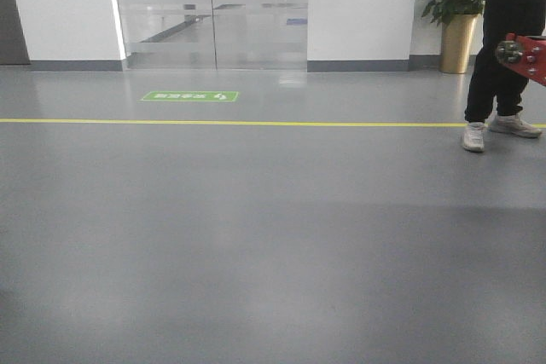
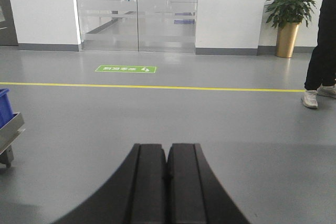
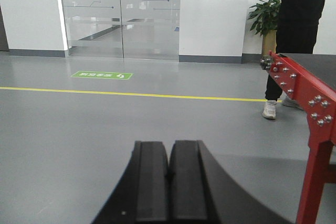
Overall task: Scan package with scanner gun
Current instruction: 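Drive the base forward and turn toward the red-framed table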
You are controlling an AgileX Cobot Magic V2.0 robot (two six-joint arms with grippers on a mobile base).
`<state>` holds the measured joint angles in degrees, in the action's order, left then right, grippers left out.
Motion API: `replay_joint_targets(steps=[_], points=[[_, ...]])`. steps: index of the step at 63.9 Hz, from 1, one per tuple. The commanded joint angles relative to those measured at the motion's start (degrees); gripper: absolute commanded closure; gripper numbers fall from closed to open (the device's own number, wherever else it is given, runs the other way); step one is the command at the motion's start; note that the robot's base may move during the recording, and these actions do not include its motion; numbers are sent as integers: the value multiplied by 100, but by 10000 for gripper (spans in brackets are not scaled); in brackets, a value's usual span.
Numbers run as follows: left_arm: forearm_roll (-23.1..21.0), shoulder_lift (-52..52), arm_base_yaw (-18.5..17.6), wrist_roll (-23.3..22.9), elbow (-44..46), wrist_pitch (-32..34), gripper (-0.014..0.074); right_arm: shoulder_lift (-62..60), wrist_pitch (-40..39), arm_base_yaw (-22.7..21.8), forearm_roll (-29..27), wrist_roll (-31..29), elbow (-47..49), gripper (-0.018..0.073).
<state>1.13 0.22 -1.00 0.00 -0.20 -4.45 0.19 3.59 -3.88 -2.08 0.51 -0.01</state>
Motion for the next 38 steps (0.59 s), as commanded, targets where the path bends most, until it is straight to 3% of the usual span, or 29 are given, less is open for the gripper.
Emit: replay_joint_targets(steps=[1, 38], points=[[-35, -22, 13, 0, 20, 78, 708, -19, -105, 0, 5, -15, 1, 720], [-35, -22, 23, 0, 20, 78, 708, -19, -105, 0, 5, -15, 1, 720]])
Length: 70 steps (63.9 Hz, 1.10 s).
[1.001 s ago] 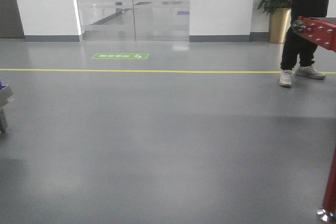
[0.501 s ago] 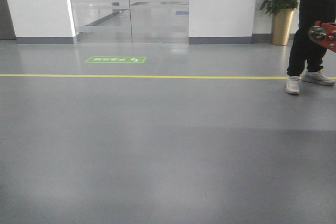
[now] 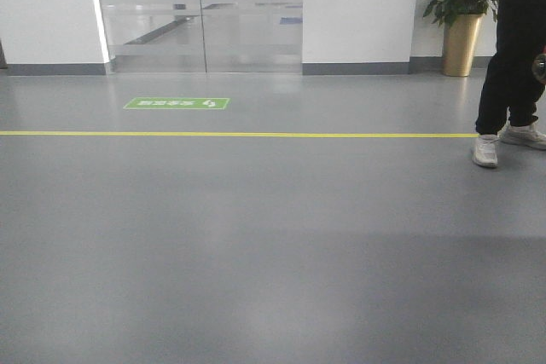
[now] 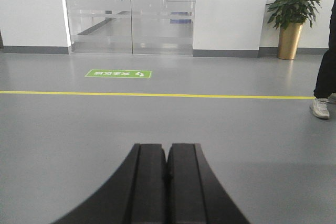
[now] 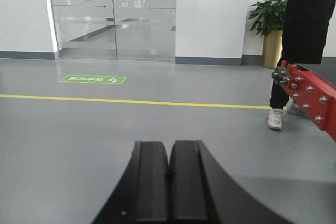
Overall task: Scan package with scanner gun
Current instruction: 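Drive the base forward and turn toward the red-framed table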
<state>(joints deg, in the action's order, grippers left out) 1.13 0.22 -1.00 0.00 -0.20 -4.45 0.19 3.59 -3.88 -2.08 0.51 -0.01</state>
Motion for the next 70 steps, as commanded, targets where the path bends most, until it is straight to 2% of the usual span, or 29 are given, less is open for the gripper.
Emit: replay_joint_targets(steps=[1, 70], points=[[-35, -22, 23, 0, 20, 78, 708, -19, -105, 0, 5, -15, 1, 720], [-35, -22, 23, 0, 20, 78, 708, -19, -105, -79, 5, -15, 1, 720]])
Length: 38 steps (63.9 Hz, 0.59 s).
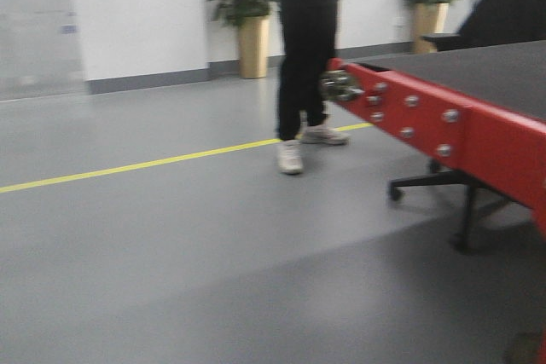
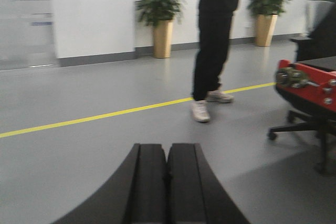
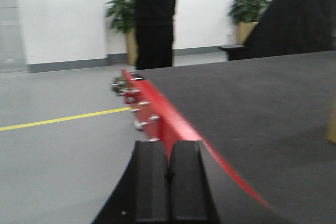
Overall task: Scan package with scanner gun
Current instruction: 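Drive the base forward and turn toward the red-framed table, then drive up to the table edge facing the box and scanner gun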
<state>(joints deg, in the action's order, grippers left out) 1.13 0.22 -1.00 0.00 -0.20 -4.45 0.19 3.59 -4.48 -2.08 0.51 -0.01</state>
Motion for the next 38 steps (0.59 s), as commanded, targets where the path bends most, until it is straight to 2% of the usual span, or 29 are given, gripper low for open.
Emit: replay_joint_targets(steps=[1, 38], points=[[-35, -22, 23, 0, 20, 78, 708, -19, -105, -19, 5, -15, 1, 720], [-35, -22, 35, 0, 20, 78, 708, -19, -105, -7, 5, -15, 1, 720]])
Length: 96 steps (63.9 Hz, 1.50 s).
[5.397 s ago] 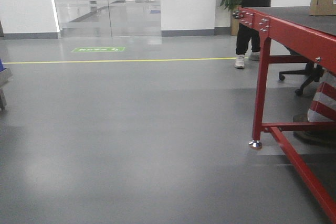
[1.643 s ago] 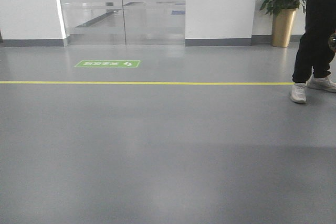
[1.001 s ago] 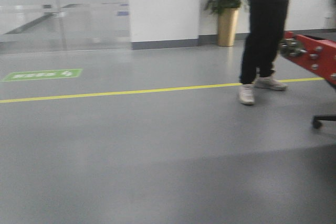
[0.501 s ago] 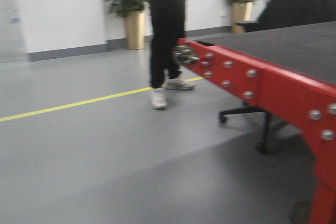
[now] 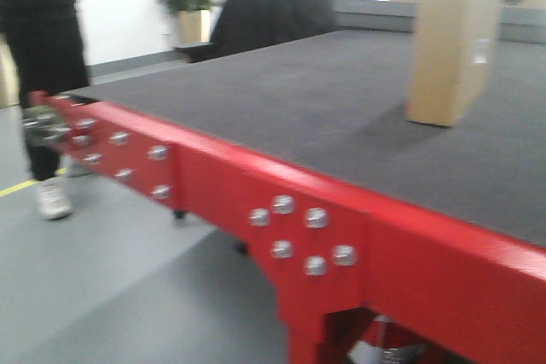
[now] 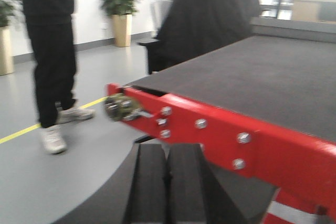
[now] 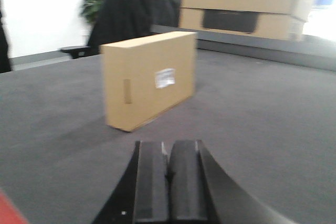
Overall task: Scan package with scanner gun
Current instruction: 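Drive up to the table edge facing the box and scanner gun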
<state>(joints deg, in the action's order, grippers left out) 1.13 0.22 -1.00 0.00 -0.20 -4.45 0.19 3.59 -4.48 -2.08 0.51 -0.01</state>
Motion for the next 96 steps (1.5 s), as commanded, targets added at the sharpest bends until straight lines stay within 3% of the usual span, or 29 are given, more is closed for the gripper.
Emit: replay_joint_targets(steps=[1, 96], points=[[-35, -22, 35, 0, 20, 78, 708, -19, -105, -7, 5, -15, 1, 720], [-35, -22, 35, 0, 20, 78, 708, -19, -105, 4, 5, -15, 1, 720]])
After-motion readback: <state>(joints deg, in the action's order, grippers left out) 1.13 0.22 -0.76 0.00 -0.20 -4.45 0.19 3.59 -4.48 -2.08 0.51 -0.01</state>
